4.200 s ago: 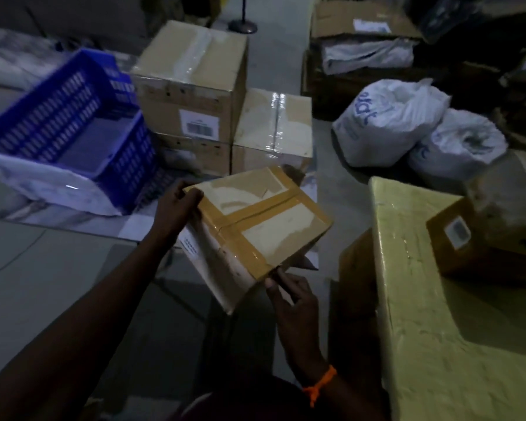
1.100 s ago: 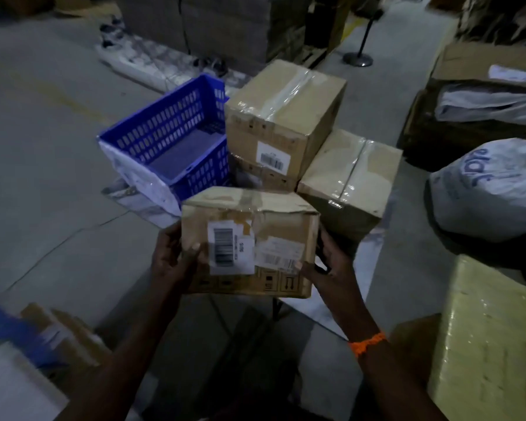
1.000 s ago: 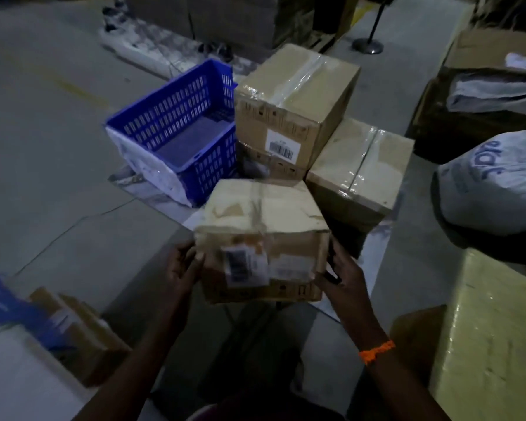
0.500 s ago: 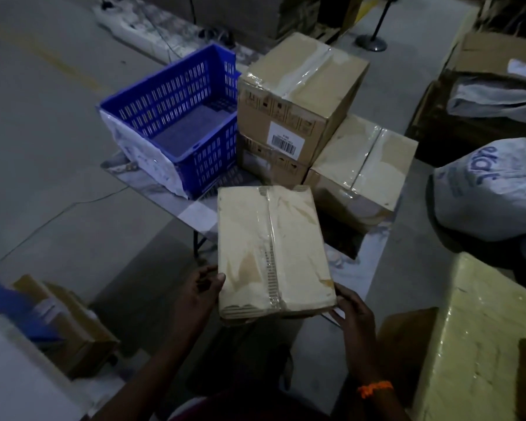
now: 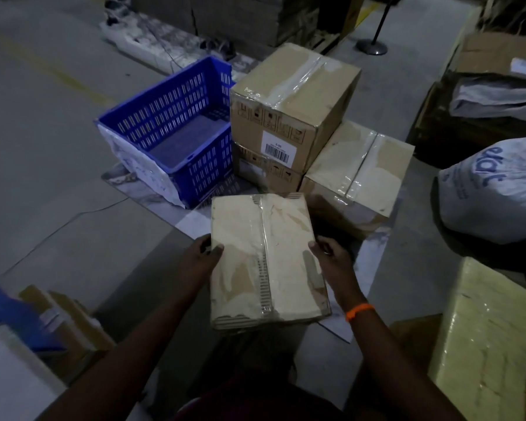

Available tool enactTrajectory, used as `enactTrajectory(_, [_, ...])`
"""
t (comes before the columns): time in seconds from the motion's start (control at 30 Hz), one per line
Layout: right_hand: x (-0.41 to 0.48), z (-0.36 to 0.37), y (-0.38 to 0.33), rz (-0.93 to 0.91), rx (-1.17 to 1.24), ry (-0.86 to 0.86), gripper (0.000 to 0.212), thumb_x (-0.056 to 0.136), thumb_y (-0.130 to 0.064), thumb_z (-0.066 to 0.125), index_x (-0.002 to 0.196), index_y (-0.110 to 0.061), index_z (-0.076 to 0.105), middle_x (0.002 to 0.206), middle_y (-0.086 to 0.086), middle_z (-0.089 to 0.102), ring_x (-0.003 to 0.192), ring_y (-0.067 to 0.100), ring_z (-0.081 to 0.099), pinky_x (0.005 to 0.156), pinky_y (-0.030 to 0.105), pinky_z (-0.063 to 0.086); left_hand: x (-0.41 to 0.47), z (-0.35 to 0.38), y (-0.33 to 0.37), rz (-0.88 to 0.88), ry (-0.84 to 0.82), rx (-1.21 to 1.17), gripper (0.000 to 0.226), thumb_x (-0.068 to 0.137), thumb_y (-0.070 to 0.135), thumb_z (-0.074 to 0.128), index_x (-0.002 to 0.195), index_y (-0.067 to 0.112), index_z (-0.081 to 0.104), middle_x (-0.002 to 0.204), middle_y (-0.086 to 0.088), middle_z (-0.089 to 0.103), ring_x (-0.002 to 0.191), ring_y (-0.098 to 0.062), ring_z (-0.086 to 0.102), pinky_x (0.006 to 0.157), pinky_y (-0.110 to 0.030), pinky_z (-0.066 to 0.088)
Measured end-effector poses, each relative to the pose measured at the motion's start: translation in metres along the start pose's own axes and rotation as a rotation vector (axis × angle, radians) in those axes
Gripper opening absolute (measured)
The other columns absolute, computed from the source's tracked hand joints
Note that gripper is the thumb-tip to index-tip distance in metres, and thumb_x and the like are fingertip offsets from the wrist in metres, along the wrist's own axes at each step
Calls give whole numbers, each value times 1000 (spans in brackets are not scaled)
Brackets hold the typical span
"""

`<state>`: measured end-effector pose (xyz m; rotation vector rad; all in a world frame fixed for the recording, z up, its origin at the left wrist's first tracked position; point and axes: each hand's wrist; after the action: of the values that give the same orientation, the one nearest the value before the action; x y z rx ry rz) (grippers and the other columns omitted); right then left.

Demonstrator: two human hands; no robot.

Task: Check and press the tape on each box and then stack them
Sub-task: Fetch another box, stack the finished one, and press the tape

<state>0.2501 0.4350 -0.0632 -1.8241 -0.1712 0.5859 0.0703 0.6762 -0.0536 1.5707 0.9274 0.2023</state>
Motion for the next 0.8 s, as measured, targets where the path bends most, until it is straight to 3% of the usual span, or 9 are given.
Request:
enactTrajectory(0.1, [28, 13, -18, 104, -41, -77, 80, 82, -71, 69, 147, -27, 53, 137, 0, 65, 124, 25, 62, 104, 47, 53, 25, 2, 18, -101, -44, -12, 45, 97, 38, 65, 138, 21, 57, 125, -2, 66, 103, -18, 66, 89, -43, 57])
enactTrajectory(0.17, [40, 20, -20, 77, -23, -112, 86, 69, -80, 64, 141, -33, 59, 132, -3, 69, 120, 22, 65, 107, 50, 51, 33, 5, 27, -143, -66, -73, 42, 94, 43, 68, 131, 24, 63, 121, -2, 70, 103, -23, 69, 86, -44, 58])
enactTrajectory(0.3, [16, 27, -49, -8, 49, -52, 64, 86, -64, 64, 141, -33, 56, 133, -5, 66, 121, 18, 62, 108, 46, 49, 19, -4, 35, -37, 45, -191, 43, 87, 55, 72, 122, 30, 66, 119, 0, 71, 106, -23, 70, 84, -46, 60])
enactTrajectory(0.37, [6, 24, -55, -68, 133, -51, 58, 88, -61, 63, 138, -34, 55, 132, -2, 66, 120, 19, 63, 105, 48, 52, 7, -12, 42, -14, 147, -294, 38, 93, 54, 65, 120, 27, 66, 119, -3, 71, 106, -24, 68, 85, -47, 58])
enactTrajectory(0.5, [-7, 20, -65, -169, 353, 42, 36, 91, -56, 59, 117, -32, 64, 115, 1, 72, 114, 25, 67, 95, 47, 54, -12, -26, 64, 9, 202, -638, 47, 94, 61, 56, 119, 24, 71, 127, -3, 69, 120, -28, 62, 96, -51, 51])
enactTrajectory(0.6, [-17, 15, -60, -130, 487, 64, 29, 106, -34, 51, 134, -33, 59, 134, -6, 65, 132, 20, 57, 105, 41, 52, -26, -28, 72, 60, 209, -726, 46, 88, 66, 54, 103, 30, 78, 126, -5, 71, 122, -29, 63, 100, -54, 50])
enactTrajectory(0.7, [-30, 7, -49, -114, 467, 55, 47, 103, -41, 55, 147, -26, 49, 135, -12, 61, 127, 11, 58, 98, 22, 55, -31, -24, 58, 51, 51, -718, 72, 86, 76, 56, 130, 20, 66, 134, -17, 65, 124, -40, 61, 107, -63, 42])
enactTrajectory(0.73, [-36, 4, -49, -93, 446, 51, 50, 104, -36, 55, 150, -18, 47, 130, -15, 63, 123, 7, 60, 95, 17, 55, -32, -22, 52, 33, -14, -708, 83, 82, 79, 58, 138, 17, 60, 137, -20, 62, 126, -42, 59, 109, -67, 38])
enactTrajectory(0.8, [-45, 0, -46, -62, 410, 59, 31, 108, -7, 45, 138, -10, 53, 109, -19, 68, 107, -1, 63, 84, 10, 53, -37, -16, 43, 11, -62, -632, 94, 78, 81, 61, 144, 14, 53, 139, -20, 60, 127, -43, 58, 109, -68, 37])
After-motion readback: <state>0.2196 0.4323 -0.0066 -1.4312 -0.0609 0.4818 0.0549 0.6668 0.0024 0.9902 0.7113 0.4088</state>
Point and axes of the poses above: each hand's wrist, its own x-axis towards the middle knuckle, its own z-axis out of the palm, y = z × x
